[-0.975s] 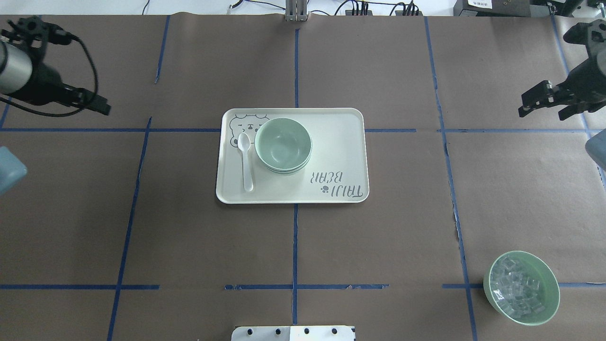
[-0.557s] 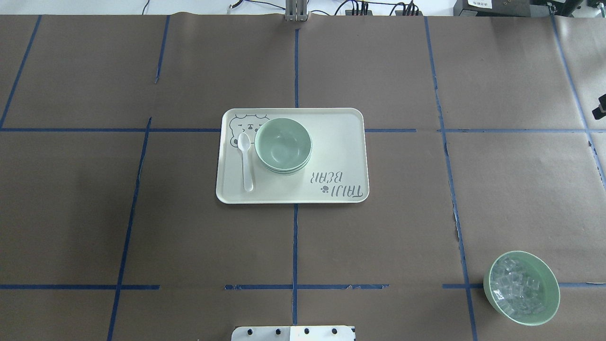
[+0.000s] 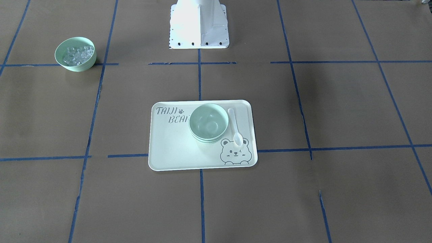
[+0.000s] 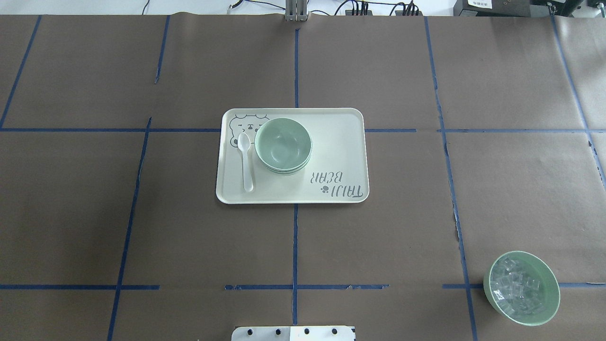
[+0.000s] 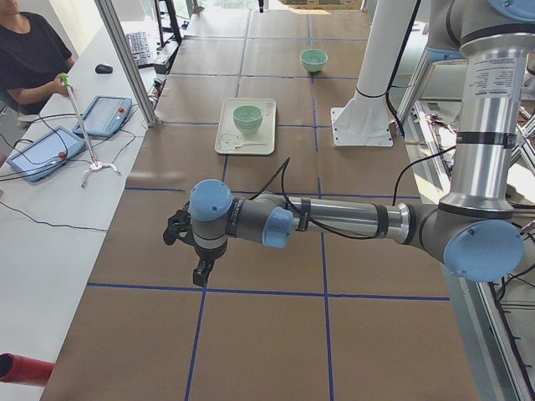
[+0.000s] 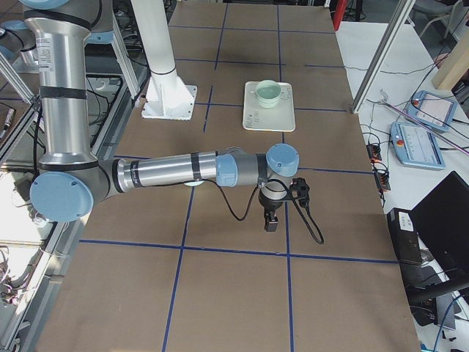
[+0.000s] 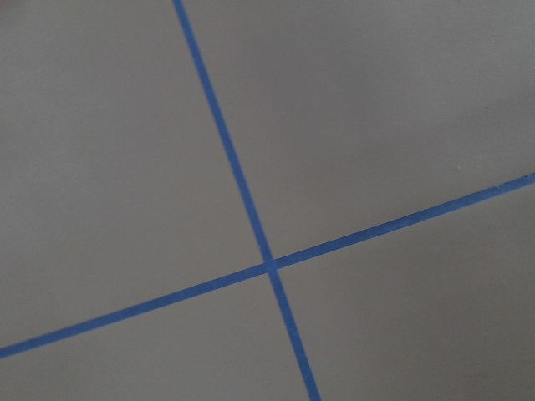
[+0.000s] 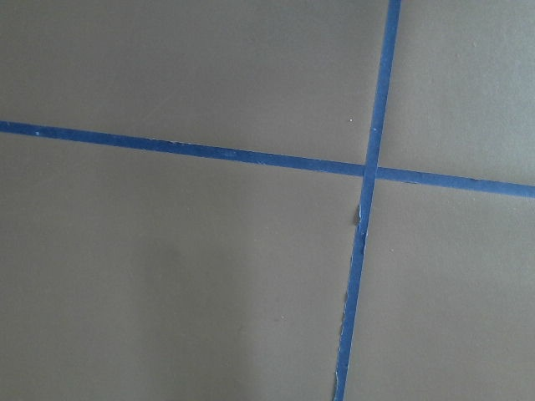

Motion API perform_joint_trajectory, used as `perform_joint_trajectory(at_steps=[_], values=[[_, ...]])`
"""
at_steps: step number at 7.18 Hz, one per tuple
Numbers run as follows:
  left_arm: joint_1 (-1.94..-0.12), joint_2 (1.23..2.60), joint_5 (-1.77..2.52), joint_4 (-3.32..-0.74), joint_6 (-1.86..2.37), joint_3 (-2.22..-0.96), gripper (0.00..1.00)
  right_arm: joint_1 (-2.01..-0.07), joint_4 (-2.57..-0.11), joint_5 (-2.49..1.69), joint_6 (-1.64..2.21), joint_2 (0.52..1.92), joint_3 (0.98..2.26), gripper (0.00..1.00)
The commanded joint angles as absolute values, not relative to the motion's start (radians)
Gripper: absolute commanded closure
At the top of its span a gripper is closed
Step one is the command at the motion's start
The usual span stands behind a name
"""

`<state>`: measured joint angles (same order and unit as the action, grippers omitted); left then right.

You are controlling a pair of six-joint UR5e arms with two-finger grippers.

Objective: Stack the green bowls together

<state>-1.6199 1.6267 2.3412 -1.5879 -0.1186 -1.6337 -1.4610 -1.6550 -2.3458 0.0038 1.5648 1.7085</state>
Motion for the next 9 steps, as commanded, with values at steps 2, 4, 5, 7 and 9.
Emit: perform_joint_trajectory(at_steps=[2, 4, 5, 7, 9], values=[[-1.605, 1.597, 2.348, -1.503, -0.126, -1.643, 0.00, -1.460, -1.666, -2.356, -0.032, 1.562, 1.686, 0.00], [-1.507, 1.580, 2.362, -1.514, -0.126, -1.647, 0.00, -1.460, -1.677, -2.353, -0.029, 1.548, 1.686, 0.00], [-1.505, 1.582, 2.362, -1.541, -0.127, -1.651, 0.00, -1.460, -1.677, -2.353, -0.020, 1.546, 1.686, 0.00], [-1.506, 1.594, 2.352, -1.577, -0.124, -1.657, 0.00, -1.460, -1.674, -2.355, -0.020, 1.546, 1.686, 0.00], [-1.509, 1.577, 2.349, -1.572, -0.126, -1.645, 0.00, -1.459, -1.674, -2.353, -0.012, 1.551, 1.683, 0.00]])
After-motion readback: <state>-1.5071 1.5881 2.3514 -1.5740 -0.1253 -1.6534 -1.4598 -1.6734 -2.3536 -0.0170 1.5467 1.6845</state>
